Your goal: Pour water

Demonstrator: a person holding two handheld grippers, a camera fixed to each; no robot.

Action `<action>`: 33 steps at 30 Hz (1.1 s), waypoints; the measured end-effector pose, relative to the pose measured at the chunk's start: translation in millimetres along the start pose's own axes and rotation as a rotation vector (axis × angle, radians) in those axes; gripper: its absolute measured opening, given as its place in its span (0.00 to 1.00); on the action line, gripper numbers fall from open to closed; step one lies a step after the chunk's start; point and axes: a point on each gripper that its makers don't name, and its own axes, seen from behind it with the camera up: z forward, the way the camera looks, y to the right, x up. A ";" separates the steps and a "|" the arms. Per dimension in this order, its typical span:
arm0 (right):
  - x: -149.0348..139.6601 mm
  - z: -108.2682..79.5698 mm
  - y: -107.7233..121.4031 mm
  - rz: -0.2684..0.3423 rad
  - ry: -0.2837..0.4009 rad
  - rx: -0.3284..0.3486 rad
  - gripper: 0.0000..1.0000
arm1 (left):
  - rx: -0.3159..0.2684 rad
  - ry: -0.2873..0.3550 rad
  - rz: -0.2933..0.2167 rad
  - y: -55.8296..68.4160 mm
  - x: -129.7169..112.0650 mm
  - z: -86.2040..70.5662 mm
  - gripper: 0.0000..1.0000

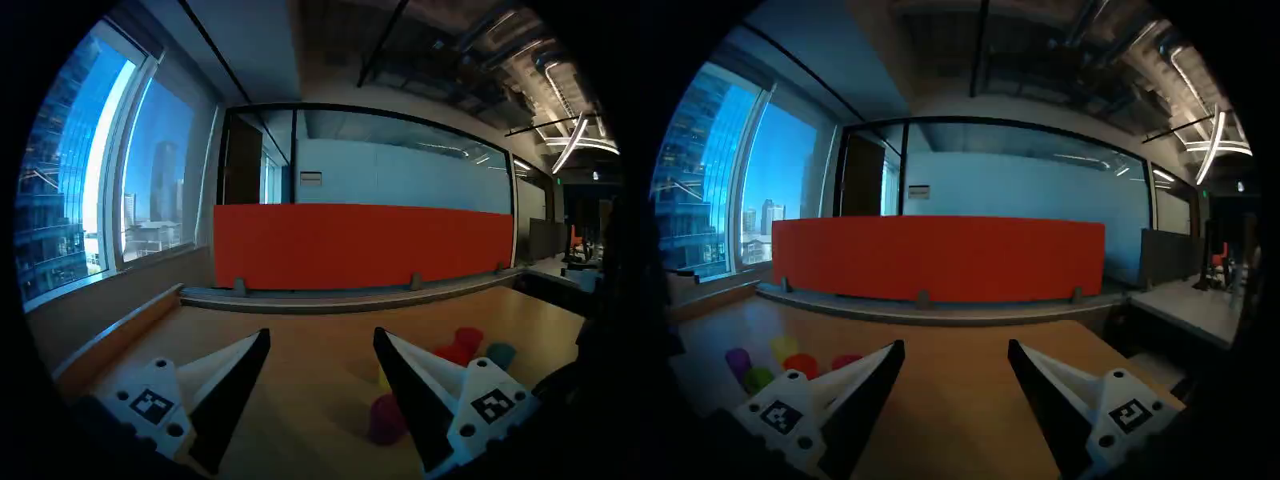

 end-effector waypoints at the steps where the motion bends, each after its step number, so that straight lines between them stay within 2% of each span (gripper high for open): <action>1: 6.6 -1.8 -2.8 0.001 0.001 0.003 1.00 | -0.005 -0.001 -0.001 1.1 5.9 1.6 0.96; 11: 67.3 -6.7 -23.5 -0.001 0.017 0.046 1.00 | -0.057 0.021 -0.025 16.1 62.5 4.9 0.96; 14: 73.6 -8.4 -26.9 0.000 0.031 0.059 1.00 | -0.074 0.040 -0.012 20.1 74.4 4.5 0.96; 21: 71.2 -11.0 -33.2 0.004 0.021 0.095 1.00 | -0.116 0.031 0.008 26.3 76.3 5.2 0.96; 26: 80.5 -13.9 -45.6 0.000 0.038 0.168 1.00 | -0.180 0.053 0.013 34.9 86.9 2.5 0.96; 29: 87.9 -18.3 -57.6 -0.001 0.052 0.240 1.00 | -0.229 0.059 0.017 42.2 92.0 -1.6 0.96; 33: 93.3 -25.8 -70.8 -0.011 0.058 0.323 1.00 | -0.308 0.059 0.022 56.5 96.1 -8.5 0.96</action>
